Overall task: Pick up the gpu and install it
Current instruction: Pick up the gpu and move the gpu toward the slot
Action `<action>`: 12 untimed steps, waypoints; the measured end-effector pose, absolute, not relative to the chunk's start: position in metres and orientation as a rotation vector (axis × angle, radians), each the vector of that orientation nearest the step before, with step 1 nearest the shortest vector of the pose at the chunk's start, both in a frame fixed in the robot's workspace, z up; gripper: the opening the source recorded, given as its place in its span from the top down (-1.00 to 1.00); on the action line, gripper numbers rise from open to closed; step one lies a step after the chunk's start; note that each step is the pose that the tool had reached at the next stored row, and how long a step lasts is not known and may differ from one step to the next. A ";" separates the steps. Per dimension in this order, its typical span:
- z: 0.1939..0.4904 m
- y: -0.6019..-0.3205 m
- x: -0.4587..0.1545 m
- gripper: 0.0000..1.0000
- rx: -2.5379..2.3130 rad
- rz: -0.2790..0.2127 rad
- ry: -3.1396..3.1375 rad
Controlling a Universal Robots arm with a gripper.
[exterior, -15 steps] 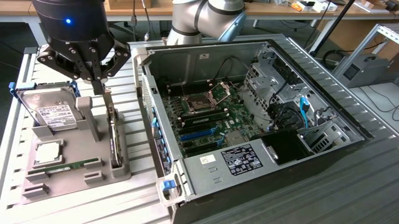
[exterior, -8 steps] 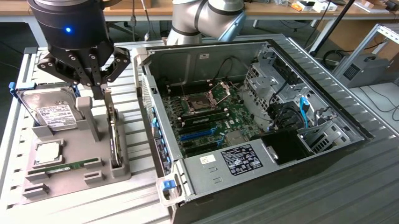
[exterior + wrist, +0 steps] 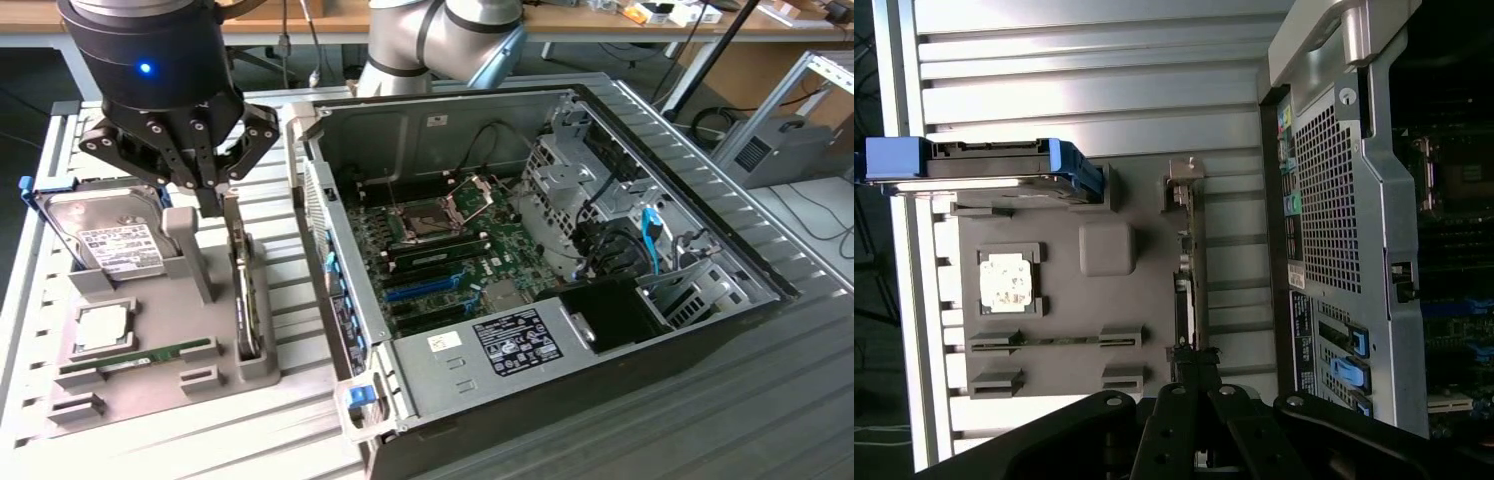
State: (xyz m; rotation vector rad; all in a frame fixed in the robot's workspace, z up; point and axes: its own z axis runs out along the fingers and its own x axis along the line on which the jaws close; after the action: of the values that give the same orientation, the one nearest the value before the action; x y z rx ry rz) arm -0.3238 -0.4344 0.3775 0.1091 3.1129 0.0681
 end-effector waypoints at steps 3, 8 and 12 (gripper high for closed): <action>0.377 -0.434 -0.324 0.79 0.109 0.068 3.113; 0.377 -0.434 -0.324 0.79 0.109 0.068 3.113; 0.377 -0.434 -0.324 0.53 0.109 0.068 3.113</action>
State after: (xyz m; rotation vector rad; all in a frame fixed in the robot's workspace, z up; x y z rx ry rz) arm -0.3238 -0.4344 0.3775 0.1091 3.1130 0.0681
